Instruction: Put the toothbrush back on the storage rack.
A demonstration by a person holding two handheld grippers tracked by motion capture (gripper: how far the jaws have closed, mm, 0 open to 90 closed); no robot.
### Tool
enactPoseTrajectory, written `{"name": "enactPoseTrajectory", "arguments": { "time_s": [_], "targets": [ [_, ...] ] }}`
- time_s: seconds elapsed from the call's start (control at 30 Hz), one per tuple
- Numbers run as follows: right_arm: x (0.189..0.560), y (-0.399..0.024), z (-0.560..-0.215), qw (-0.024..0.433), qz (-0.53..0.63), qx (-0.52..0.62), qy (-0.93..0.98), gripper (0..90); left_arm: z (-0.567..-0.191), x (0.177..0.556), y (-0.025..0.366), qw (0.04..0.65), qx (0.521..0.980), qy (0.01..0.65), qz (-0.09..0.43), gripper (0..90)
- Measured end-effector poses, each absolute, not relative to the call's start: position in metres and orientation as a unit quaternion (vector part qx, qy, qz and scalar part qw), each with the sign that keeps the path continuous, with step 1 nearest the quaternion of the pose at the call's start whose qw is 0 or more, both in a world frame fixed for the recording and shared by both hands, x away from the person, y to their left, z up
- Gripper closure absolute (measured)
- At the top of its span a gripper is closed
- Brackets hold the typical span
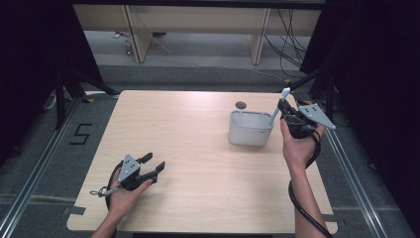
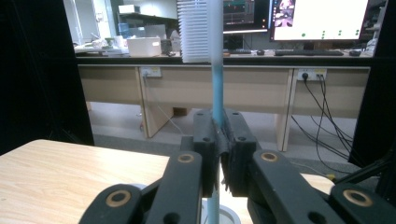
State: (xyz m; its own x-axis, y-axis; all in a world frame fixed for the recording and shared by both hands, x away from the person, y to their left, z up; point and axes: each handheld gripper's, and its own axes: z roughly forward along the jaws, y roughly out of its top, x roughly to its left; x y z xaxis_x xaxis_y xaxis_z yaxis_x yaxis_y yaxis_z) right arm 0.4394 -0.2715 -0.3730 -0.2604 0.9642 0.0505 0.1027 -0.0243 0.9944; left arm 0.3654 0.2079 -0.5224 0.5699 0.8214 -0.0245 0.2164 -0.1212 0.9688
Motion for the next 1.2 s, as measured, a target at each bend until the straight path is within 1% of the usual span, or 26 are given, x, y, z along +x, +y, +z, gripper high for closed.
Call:
{"name": "enactPoseTrajectory", "arguments": {
  "time_s": [1.2],
  "targets": [
    [0.452, -0.263, -0.409, 0.368, 0.531, 0.477, 0.596, 85.2, -0.522, 0.365, 0.208, 0.55, 0.695, 0.374, 0.274, 38.0]
  ]
}}
